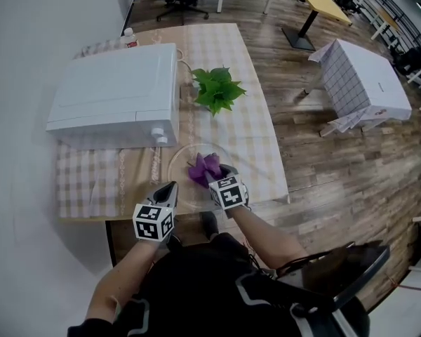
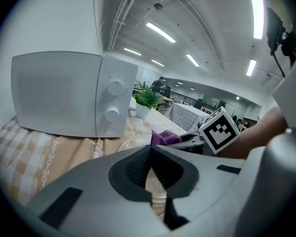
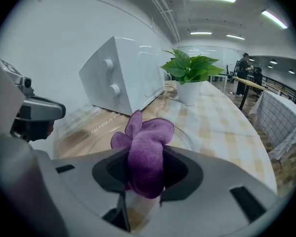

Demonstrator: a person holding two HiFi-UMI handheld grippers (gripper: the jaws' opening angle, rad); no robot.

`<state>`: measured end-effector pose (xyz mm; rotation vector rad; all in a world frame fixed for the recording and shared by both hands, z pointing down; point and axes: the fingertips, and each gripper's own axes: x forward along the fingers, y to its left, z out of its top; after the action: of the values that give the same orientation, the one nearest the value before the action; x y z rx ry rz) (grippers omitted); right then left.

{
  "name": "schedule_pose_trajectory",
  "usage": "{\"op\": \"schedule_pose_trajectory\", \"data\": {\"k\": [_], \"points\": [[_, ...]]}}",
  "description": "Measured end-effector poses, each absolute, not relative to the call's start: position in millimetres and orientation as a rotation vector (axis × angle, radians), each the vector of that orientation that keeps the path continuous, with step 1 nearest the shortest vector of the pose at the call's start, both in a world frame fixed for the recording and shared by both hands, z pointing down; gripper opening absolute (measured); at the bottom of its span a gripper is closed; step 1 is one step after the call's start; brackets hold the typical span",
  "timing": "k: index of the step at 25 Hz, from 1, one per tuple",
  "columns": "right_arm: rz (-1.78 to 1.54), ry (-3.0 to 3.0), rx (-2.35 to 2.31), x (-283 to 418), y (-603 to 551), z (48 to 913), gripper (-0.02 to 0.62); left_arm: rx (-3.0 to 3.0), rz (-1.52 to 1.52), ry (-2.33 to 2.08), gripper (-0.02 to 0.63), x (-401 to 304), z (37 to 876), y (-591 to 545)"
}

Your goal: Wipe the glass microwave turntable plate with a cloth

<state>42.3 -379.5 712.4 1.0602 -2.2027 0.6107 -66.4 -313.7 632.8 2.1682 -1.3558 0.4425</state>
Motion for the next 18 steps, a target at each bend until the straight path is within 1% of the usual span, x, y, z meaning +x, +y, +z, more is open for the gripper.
{"op": "schedule_pose_trajectory", "data": {"k": [10,18], "points": [[0.622,-2.112,1.214,100.1,-388.7,711.6,0.149,2.211,0.429,-1.313,0.005,-54.6,626.1,-321.1],[0.589,-2.092,1.271,121.0,-387.5,700.8,0.150,2.227,0.418,-1.283,0.005,-49.6,627.5,-318.9]]}}
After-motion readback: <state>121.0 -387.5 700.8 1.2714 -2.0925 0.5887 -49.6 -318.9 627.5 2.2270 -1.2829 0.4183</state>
